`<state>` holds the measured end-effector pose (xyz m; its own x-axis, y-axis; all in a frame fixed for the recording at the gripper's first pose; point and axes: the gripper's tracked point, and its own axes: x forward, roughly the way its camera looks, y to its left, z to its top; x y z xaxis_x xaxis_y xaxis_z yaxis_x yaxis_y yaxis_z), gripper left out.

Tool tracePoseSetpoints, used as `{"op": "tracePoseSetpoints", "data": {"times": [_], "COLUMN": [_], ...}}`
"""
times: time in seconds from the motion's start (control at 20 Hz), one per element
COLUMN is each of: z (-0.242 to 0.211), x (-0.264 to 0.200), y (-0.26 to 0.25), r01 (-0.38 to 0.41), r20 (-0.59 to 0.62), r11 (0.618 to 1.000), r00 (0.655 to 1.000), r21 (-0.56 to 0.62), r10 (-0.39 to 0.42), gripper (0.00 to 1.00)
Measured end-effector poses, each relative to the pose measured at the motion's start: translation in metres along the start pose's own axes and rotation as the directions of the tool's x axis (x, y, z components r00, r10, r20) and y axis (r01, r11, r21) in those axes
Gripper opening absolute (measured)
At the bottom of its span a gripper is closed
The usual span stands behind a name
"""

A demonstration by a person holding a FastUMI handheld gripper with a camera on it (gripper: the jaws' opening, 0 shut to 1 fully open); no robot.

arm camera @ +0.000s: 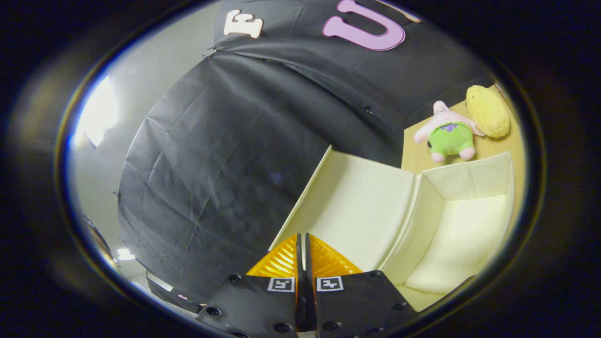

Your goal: Open the storage box then place both shoes into the box .Put the left shoe in first, then the right shoe, with the right side of both shoes facing outward in a uniform manner.

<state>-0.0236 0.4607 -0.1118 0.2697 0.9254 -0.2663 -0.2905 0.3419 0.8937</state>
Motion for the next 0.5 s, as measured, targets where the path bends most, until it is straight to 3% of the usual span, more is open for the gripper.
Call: {"op": "tracePoseSetpoints", "data": {"times": [0.1,0.3,0.5], "z": [0.002,0.012,0.032], "x": [0.001,-0.021,-0.054], "y": [-0.002,-0.001,-0.008], "r01": [0.011,0.018,0.078], "r20": [0.017,0.068,0.166], "r11": [1.000,0.996,0.980], "r00": [1.000,0.998,0.985], "r21": [-0.021,-0.085,-0.186], "r10": [-0.011,-0.012,-0.047], "gripper": [0.03,0.33,0.63]}}
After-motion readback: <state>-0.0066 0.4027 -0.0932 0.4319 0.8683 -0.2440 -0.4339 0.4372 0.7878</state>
